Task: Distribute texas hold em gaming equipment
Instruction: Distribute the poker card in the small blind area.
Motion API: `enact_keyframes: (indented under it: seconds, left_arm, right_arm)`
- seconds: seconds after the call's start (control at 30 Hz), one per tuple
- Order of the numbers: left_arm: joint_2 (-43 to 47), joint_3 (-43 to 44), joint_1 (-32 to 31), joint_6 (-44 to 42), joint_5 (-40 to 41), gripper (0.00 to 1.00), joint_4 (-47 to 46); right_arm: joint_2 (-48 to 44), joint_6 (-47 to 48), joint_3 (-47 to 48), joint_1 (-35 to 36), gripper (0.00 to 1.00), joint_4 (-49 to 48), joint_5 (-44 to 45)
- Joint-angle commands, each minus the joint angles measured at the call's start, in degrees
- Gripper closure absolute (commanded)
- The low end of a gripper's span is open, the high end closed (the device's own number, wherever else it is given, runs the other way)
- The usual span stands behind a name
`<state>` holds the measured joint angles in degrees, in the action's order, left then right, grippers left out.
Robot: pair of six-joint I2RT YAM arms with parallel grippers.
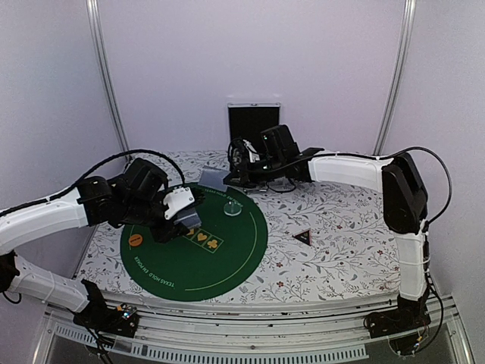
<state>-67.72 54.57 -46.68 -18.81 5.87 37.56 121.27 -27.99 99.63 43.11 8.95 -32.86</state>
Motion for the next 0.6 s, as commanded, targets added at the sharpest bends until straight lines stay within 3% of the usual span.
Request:
enact_keyframes:
  seconds: [0.0, 0.3, 0.57]
  left_arm:
    - [1.32, 0.89, 0.58, 0.26, 0.77, 0.45, -1.09]
    - [2.68, 0.72, 0.58, 0.08, 1.38, 0.45, -1.09]
    - [2.77, 0.45, 0.57, -0.01, 1.38, 0.45, -1.26]
  right_arm:
    - [8.27, -8.89, 4.4, 0.24, 0.98, -10.04, 0.82]
    - [26.14, -17.68, 21.36, 2.79, 0.98, -12.4, 4.23]
    - [34.3, -23.88, 26.05, 3.41, 0.98, -13.79, 9.62]
